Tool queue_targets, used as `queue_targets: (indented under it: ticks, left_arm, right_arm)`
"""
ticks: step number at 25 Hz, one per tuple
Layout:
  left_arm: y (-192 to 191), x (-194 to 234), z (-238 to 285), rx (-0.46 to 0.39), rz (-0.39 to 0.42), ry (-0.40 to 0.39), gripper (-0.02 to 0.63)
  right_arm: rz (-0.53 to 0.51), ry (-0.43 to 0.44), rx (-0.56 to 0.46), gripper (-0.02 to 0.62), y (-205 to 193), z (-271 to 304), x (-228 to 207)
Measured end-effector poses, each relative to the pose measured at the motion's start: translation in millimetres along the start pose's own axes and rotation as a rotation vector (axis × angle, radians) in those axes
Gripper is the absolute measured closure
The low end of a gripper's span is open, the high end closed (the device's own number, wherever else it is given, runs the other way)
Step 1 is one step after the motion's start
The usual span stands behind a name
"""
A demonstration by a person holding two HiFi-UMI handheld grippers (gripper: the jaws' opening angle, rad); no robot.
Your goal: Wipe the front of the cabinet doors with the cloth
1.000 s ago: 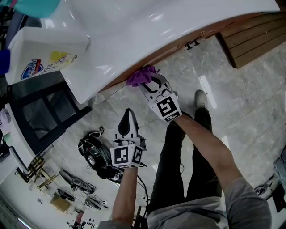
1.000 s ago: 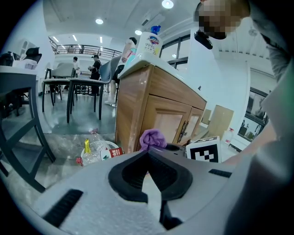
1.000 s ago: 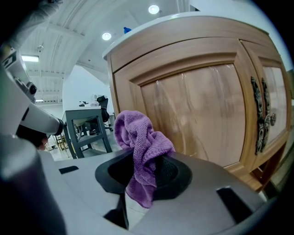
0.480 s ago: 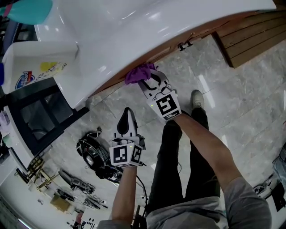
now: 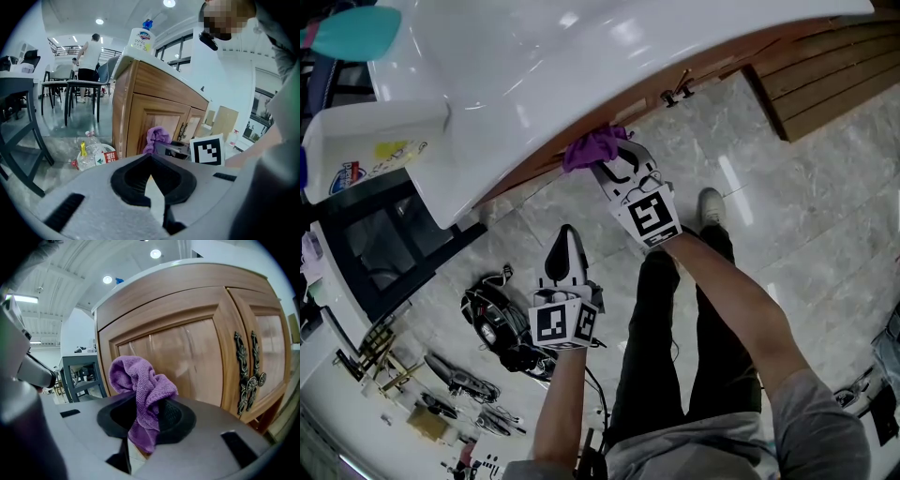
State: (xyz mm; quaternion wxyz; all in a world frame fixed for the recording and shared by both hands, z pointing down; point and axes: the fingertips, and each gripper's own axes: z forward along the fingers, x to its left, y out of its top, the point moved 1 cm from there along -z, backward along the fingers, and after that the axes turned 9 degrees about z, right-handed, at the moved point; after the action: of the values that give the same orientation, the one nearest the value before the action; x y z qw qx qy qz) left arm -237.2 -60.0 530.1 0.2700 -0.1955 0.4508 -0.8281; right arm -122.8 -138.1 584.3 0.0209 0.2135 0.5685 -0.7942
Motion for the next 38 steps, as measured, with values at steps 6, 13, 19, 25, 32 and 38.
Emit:
queue_targets:
  ticks: [6, 13, 19, 25, 32, 38]
  left_arm:
    - [3.3, -11.5, 2.2, -0.002, 0.006, -0.003, 0.597]
    - [2.2, -20.2, 2.8, 0.009, 0.009, 0.005, 0.597]
    - [5.9, -27.5, 7.0, 0.005, 0.015, 0.007, 0.597]
    - [6.9, -38.5, 10.5, 0.008, 0.012, 0.005, 0.597]
    - [7.9, -49.5, 13.1, 0.009, 0.006, 0.012, 0.597]
    - [8.8, -61.2, 14.0, 0.006, -0.001, 0.017, 0.597]
  right_arm:
    - [-0.022, 0.0, -0.007, 0.5, 7.8, -6.6, -12.1]
    - [0.0, -0.007, -0.017, 0.5, 12.6, -12.1, -26.1]
    - [0.017, -0.016, -0.024, 0.5, 16.6, -16.4, -37.6]
    - [0.022, -0.03, -0.029, 0.5, 20.8, -23.2, -52.7]
    - [0.044, -0.06, -0.036, 0.5, 25.9, -32.3, -74.0]
    - [0.042, -0.076, -0.038, 0.5, 30.7, -39.5, -88.6]
